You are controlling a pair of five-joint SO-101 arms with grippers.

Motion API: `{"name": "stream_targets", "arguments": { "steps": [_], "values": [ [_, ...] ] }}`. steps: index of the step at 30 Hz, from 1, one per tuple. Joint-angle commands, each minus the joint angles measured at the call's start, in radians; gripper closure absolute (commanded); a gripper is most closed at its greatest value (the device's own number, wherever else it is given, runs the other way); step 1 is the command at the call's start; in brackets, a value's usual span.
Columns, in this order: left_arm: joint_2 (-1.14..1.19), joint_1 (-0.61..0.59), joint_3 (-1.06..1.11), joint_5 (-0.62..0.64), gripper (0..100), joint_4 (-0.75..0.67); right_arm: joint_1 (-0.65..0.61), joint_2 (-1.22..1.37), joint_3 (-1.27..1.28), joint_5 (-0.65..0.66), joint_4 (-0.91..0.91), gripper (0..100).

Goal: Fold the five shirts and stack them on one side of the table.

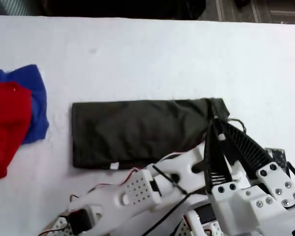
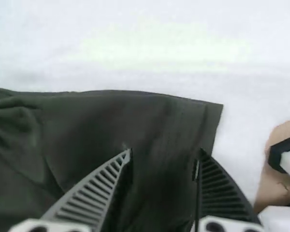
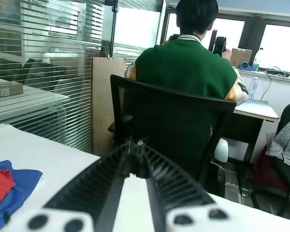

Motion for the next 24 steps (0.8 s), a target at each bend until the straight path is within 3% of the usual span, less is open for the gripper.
{"name": "stream_targets", "arguments": {
  "steps": [1,6,21,24],
  "values": [
    [-0.124,0.041,0.095,-0.002,78,0.003,-0.005,0.007,-0.014,-0.011,-0.021,98.0],
    [-0.205,0.036,0.249,-0.002,77,0.002,-0.005,0.002,-0.018,-0.011,-0.016,98.0],
    [-0.213,-0.013,0.443,-0.003,77,-0.127,-0.005,0.002,-0.018,-0.011,-0.016,98.0],
    [-0.211,-0.013,0.451,-0.011,81,-0.137,-0.005,0.005,-0.018,-0.011,-0.016,98.0]
  ]
}}
